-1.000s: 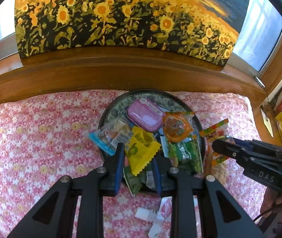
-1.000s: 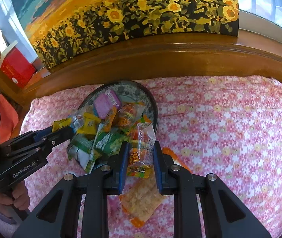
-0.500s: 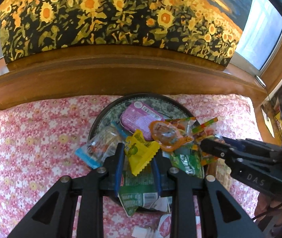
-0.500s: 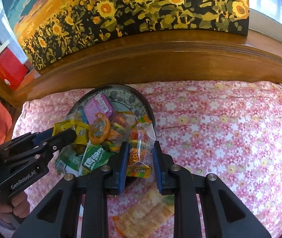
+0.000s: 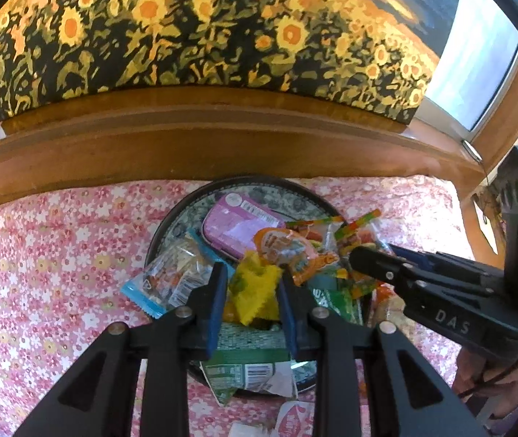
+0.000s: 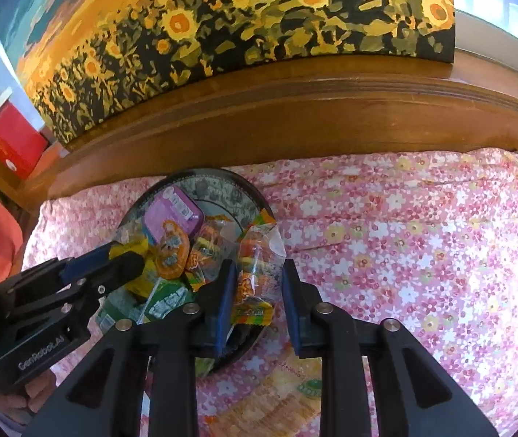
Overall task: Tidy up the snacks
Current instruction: 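Open both tools over the plate, releasing the yellow packet and gummy packet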
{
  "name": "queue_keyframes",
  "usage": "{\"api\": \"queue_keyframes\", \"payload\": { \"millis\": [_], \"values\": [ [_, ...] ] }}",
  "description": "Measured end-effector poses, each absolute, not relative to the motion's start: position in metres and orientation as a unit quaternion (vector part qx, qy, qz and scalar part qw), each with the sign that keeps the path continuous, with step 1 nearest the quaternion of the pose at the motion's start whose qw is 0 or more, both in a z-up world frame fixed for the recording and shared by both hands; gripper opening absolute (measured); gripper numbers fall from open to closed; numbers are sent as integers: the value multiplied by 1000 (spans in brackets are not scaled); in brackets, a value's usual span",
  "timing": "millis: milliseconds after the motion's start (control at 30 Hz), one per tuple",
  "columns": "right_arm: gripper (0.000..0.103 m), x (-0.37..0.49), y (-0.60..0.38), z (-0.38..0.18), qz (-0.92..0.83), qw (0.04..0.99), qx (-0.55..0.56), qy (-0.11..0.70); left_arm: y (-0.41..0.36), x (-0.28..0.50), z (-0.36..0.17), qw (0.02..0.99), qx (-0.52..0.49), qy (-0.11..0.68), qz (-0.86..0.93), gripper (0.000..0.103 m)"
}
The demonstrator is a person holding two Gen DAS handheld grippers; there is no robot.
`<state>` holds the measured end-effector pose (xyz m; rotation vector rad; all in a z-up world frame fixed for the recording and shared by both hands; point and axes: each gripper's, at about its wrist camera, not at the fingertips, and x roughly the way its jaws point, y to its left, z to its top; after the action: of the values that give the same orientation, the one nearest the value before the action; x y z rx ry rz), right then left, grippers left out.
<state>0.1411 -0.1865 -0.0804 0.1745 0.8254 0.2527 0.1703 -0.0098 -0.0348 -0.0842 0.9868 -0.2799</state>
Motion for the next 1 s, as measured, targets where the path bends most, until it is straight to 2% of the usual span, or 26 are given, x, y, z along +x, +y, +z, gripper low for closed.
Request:
{"api": "queue_keyframes", "payload": {
  "millis": [100, 1000],
  "values": [
    [31, 138, -189, -77, 126, 908, 90, 390, -13, 168, -28, 874, -36, 465, -134, 35],
    [33, 94, -208, -59, 131, 911, 104, 378, -4, 131, -12, 874, -41, 470, -117, 35]
  ]
}}
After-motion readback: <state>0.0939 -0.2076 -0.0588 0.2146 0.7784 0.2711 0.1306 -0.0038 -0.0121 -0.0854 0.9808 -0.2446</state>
